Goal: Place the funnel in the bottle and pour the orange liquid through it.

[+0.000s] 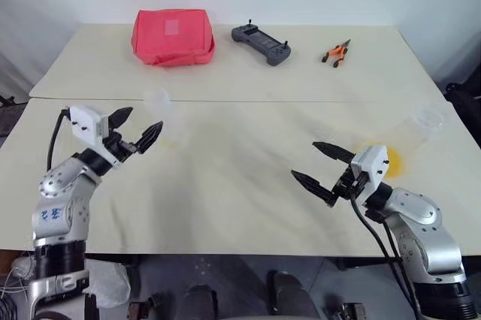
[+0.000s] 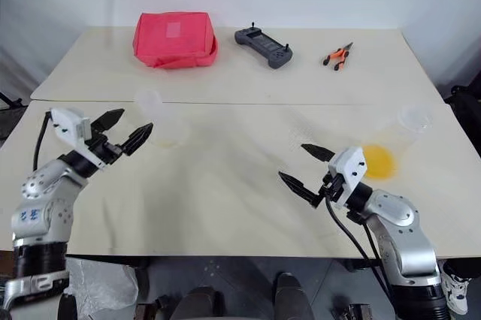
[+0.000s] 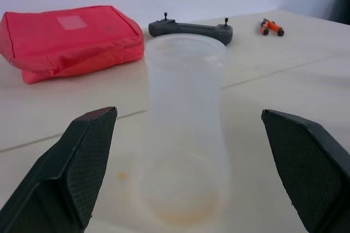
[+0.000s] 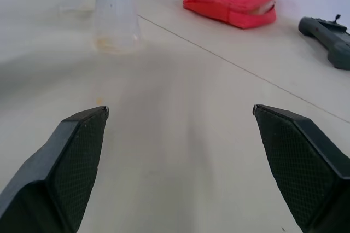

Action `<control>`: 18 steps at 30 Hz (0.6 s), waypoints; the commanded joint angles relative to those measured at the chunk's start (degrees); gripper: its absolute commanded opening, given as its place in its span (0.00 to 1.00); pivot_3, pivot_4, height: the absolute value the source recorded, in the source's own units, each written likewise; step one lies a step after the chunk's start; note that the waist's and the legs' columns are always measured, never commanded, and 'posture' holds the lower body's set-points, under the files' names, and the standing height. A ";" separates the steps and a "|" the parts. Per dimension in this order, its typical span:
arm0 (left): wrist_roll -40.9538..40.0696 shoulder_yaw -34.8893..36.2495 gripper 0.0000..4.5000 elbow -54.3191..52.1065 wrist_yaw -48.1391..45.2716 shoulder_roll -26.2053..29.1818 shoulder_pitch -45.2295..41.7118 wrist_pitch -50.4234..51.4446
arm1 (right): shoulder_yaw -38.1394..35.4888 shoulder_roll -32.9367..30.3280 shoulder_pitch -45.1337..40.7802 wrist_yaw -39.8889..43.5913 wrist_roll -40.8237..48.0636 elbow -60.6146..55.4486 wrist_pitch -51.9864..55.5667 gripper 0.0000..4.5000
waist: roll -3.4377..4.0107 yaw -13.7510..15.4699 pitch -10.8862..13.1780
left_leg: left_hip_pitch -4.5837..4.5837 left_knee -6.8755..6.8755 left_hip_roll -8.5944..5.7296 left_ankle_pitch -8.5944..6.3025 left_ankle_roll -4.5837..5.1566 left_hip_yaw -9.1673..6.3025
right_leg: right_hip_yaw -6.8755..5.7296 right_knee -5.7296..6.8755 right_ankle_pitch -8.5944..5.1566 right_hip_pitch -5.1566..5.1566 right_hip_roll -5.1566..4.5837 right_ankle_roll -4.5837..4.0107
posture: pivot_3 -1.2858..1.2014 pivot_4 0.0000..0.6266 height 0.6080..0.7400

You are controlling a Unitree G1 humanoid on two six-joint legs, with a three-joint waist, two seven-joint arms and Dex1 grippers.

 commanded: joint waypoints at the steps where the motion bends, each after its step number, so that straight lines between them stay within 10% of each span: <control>1: 1.23 -0.58 1.00 2.47 -0.84 1.07 -2.79 -1.25 | -0.21 0.55 -0.69 -0.87 1.18 -3.11 -0.08 0.99 | 0.00 0.02 0.00 | 0.00 0.00 0.00 0.00 0.00 0.00 | 0.00 0.00 0.00 0.00 0.00 0.00 | 0.52 0.24 1.00; 11: 5.77 -4.30 1.00 16.93 -4.89 1.42 -13.57 -7.63 | 0.50 1.42 -1.41 -2.04 1.13 -3.77 0.33 0.99 | -0.01 0.13 0.00 | -0.01 0.01 -0.02 0.01 -0.01 0.03 | -0.02 0.00 0.00 0.00 0.00 0.01 | 0.52 0.24 1.00; 18: 7.72 -4.89 0.59 22.58 -6.72 1.94 -16.55 -12.15 | -0.25 1.21 -1.47 -2.16 2.14 -4.38 1.08 1.00 | -0.01 0.02 0.01 | -0.01 0.01 -0.02 0.01 -0.01 0.03 | -0.04 0.00 0.01 0.00 0.00 0.01 | 0.52 0.24 1.00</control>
